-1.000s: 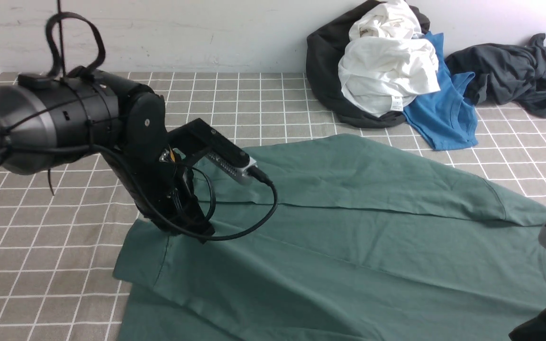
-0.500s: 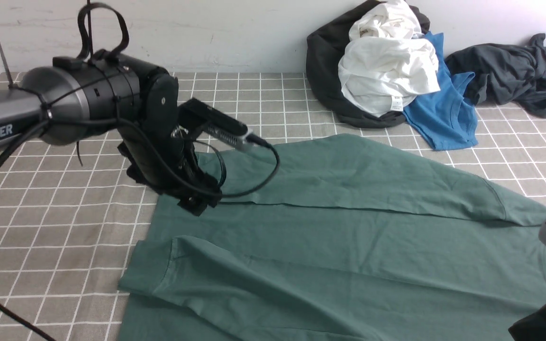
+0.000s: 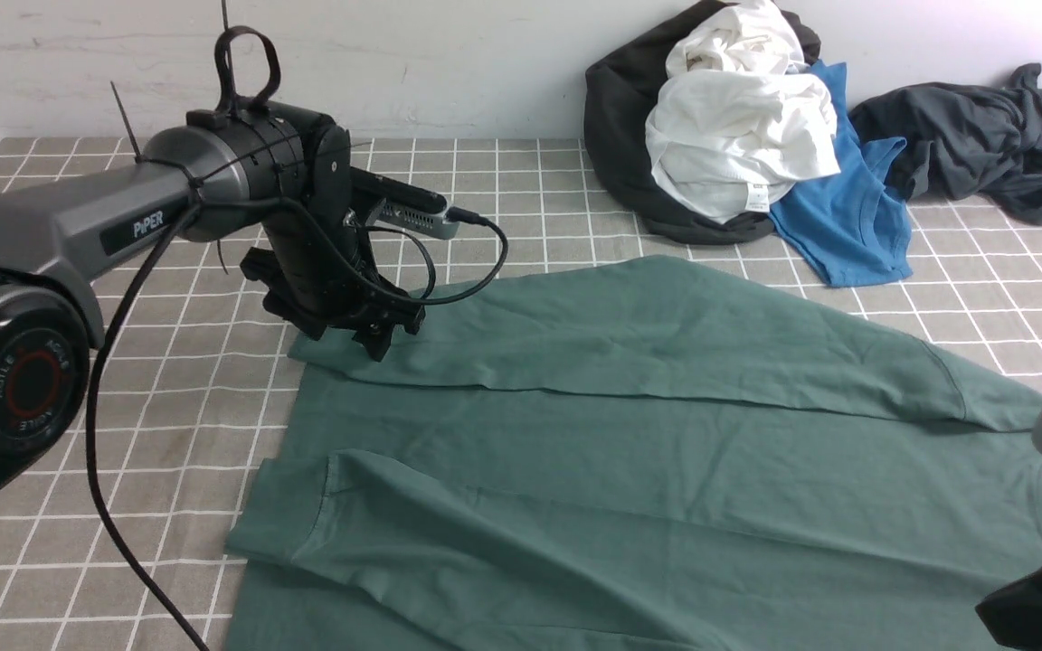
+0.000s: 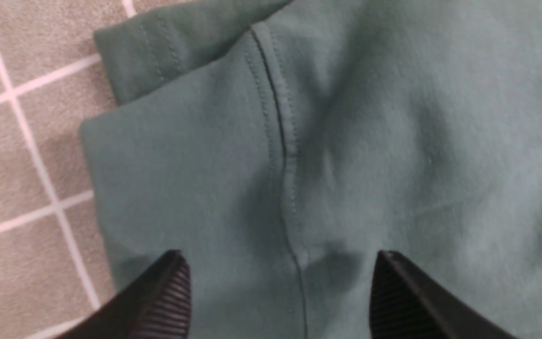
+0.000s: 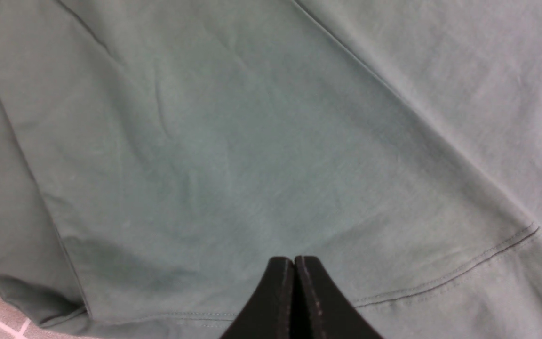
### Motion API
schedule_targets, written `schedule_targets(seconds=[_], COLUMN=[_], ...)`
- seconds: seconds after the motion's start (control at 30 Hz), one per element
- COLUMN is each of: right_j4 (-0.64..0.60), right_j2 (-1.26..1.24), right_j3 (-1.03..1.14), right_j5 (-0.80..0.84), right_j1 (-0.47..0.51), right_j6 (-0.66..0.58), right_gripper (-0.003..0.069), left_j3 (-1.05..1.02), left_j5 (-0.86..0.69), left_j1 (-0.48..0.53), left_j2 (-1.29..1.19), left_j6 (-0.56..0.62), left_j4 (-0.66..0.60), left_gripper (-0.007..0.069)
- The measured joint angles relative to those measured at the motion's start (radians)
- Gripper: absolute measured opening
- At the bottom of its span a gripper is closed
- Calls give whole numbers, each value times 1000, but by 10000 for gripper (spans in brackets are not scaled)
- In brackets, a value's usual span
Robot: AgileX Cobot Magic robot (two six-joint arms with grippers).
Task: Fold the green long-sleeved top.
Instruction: Use the left arm to clamp the cuff farthest from it
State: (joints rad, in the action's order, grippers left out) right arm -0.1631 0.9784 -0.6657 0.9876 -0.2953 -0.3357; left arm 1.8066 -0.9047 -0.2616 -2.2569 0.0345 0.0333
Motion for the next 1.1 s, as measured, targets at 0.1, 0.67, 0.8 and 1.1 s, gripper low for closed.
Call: schedule_targets(seconds=[0.1,0.67,0.8,1.1], right_j4=[2,2,2,2], right_j2=[0,0,0,0], right_j3=[0,0,0,0], right_j5=[0,-6,-6,-7], right_j1=[0,0,0,0], right_j6=[0,0,0,0], right_gripper=[-14,-14,-14,-14], left_j3=[4,9,9,9], left_j5=[-13,-66,-64,-59], left_j1=[0,0,0,0], left_j2=[-7,-19,-19,-19], left_j6=[-1,0,0,-4], left_j4=[-4,-25,-25,-17], left_gripper=[359,290,418,259])
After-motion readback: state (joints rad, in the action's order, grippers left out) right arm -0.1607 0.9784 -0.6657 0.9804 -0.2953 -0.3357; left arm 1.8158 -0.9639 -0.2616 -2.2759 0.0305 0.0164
